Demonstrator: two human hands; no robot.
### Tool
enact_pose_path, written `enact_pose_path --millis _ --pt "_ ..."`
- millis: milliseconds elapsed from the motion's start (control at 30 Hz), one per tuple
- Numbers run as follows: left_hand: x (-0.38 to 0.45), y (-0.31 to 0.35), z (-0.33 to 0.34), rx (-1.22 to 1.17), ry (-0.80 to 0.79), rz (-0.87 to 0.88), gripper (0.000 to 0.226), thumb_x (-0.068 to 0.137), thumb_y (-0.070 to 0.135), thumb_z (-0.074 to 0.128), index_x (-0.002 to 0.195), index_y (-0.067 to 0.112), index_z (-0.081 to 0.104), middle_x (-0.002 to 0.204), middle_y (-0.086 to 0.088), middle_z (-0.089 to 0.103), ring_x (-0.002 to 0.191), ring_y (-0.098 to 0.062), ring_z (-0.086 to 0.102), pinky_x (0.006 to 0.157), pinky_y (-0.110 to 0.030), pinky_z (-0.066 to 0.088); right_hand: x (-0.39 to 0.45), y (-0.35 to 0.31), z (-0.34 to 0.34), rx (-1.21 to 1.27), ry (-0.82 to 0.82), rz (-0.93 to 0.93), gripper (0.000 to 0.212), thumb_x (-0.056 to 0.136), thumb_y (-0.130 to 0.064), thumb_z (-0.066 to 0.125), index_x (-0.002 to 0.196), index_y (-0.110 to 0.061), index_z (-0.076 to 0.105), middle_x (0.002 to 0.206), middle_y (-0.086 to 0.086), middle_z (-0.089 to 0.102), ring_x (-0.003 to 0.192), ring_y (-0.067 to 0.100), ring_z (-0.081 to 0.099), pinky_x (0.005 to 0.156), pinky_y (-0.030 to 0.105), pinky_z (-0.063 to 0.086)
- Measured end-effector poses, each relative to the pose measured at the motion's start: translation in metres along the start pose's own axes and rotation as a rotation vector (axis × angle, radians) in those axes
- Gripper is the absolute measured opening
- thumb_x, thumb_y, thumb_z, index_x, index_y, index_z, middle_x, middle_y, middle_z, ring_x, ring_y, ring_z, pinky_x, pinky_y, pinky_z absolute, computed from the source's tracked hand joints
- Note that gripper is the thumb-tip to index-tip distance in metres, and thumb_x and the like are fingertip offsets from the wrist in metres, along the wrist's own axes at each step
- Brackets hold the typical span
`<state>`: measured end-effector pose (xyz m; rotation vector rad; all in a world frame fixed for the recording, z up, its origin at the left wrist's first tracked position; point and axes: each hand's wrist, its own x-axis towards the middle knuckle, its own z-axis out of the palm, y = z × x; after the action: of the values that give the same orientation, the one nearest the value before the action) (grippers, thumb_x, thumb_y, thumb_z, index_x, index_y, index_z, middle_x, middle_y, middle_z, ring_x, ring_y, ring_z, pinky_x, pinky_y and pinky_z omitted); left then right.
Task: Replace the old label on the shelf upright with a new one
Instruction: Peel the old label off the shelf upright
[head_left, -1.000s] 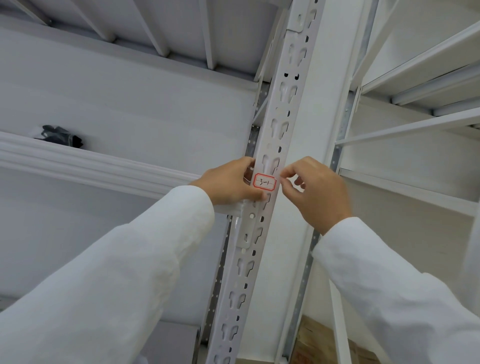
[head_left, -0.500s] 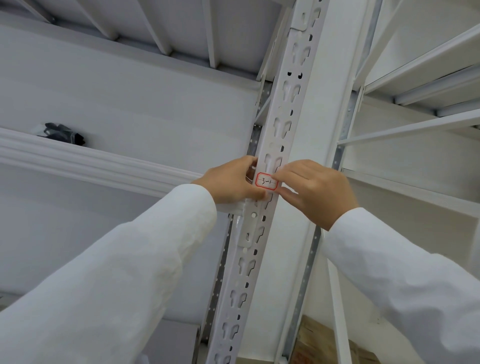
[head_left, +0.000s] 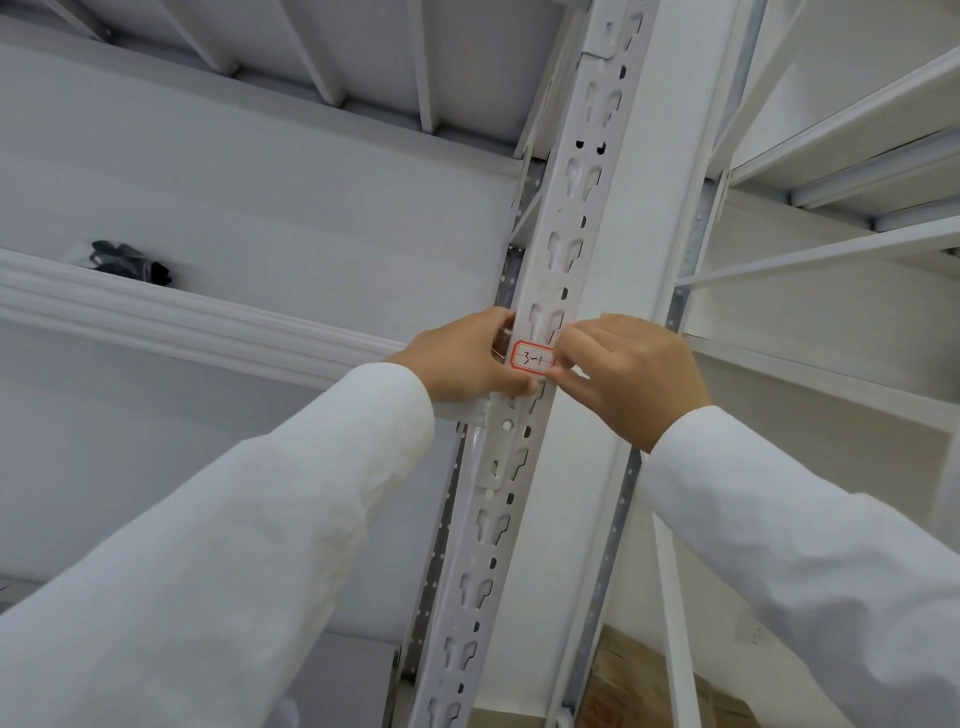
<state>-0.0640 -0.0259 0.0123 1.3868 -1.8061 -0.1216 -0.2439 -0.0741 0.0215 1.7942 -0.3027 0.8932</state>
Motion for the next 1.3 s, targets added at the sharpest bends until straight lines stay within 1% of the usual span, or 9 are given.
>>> enact_pose_path --millis 167,267,400,667,833,1000,1067,1167,1300 --pt "-0.001 0.0 -0.002 0.017 0.011 -0.011 0.058 0.072 0.043 0.075 0.123 0.031 0.049 0.111 0.014 0.066 0.101 -0.011 0.063 0.1 -0.038 0.044 0.001 -0.005 0.0 0.012 0.119 0.076 0.021 0.086 -0.019 0.061 0.067 -0.013 0.055 0.052 0.001 0.055 0.044 0.023 0.05 0.034 0.027 0.038" --pt "-0.002 0.0 0.0 0.021 0.003 -0.014 0.059 0.074 0.044 0.074 0.125 0.031 0.048 0.113 0.013 0.065 0.102 -0.012 0.063 0.099 -0.037 0.045 0.002 -0.001 -0.001 0.054 0.067 0.026 0.02 0.084 -0.03 0.062 0.075 -0.012 0.059 0.056 0.002 0.06 0.047 0.022 0.053 0.035 0.028 0.043" --pt "-0.003 0.0 0.0 0.029 0.002 -0.012 0.058 0.075 0.043 0.073 0.126 0.031 0.047 0.115 0.012 0.065 0.102 -0.012 0.063 0.097 -0.035 0.045 -0.001 0.0 -0.003 0.075 -0.003 0.005 0.031 0.085 -0.042 0.051 0.08 -0.013 0.062 0.066 0.002 0.066 0.055 0.023 0.059 0.038 0.031 0.048" --pt "-0.003 0.001 0.0 0.033 0.01 -0.015 0.055 0.075 0.045 0.073 0.122 0.032 0.049 0.113 0.015 0.065 0.101 -0.01 0.062 0.094 -0.032 0.044 0.0 -0.005 0.0 0.023 0.049 0.033 0.015 0.081 -0.026 0.064 0.073 -0.013 0.062 0.063 0.003 0.064 0.056 0.024 0.059 0.038 0.03 0.045" --pt "-0.002 0.001 -0.001 0.027 0.005 -0.011 0.056 0.074 0.044 0.074 0.121 0.032 0.048 0.109 0.015 0.064 0.101 -0.011 0.063 0.098 -0.036 0.045 0.0 -0.009 0.001 -0.034 0.099 0.018 0.013 0.079 -0.017 0.064 0.068 -0.013 0.059 0.059 0.002 0.06 0.053 0.023 0.057 0.04 0.027 0.039" --pt "-0.002 0.0 0.0 0.036 0.009 -0.016 0.057 0.074 0.044 0.073 0.124 0.031 0.048 0.114 0.015 0.065 0.102 -0.01 0.062 0.096 -0.034 0.044 0.0 -0.009 -0.002 0.05 0.132 0.148 0.018 0.087 -0.026 0.057 0.076 -0.013 0.063 0.056 -0.001 0.062 0.048 0.02 0.056 0.038 0.025 0.041" --pt "-0.002 -0.001 0.0 0.041 0.007 -0.014 0.057 0.075 0.045 0.073 0.124 0.031 0.048 0.113 0.016 0.064 0.102 -0.01 0.062 0.094 -0.032 0.044 -0.007 -0.007 0.0 0.069 0.083 0.109 0.022 0.085 -0.033 0.056 0.08 -0.014 0.066 0.064 -0.001 0.068 0.054 0.019 0.062 0.041 0.025 0.046" --pt "-0.003 -0.001 0.0 0.038 0.001 -0.006 0.059 0.075 0.044 0.073 0.126 0.03 0.047 0.114 0.015 0.064 0.102 -0.01 0.062 0.095 -0.032 0.044 -0.017 -0.005 0.004 0.071 0.043 0.075 0.025 0.086 -0.035 0.057 0.088 -0.013 0.069 0.076 0.004 0.072 0.071 0.023 0.069 0.057 0.031 0.056" --pt "-0.002 -0.001 0.0 0.038 0.007 -0.006 0.058 0.075 0.046 0.073 0.125 0.032 0.048 0.115 0.014 0.064 0.102 -0.01 0.062 0.096 -0.033 0.044 -0.013 -0.002 0.005 0.026 0.069 0.077 0.024 0.086 -0.034 0.058 0.089 -0.013 0.071 0.073 0.005 0.071 0.075 0.025 0.069 0.067 0.034 0.056"
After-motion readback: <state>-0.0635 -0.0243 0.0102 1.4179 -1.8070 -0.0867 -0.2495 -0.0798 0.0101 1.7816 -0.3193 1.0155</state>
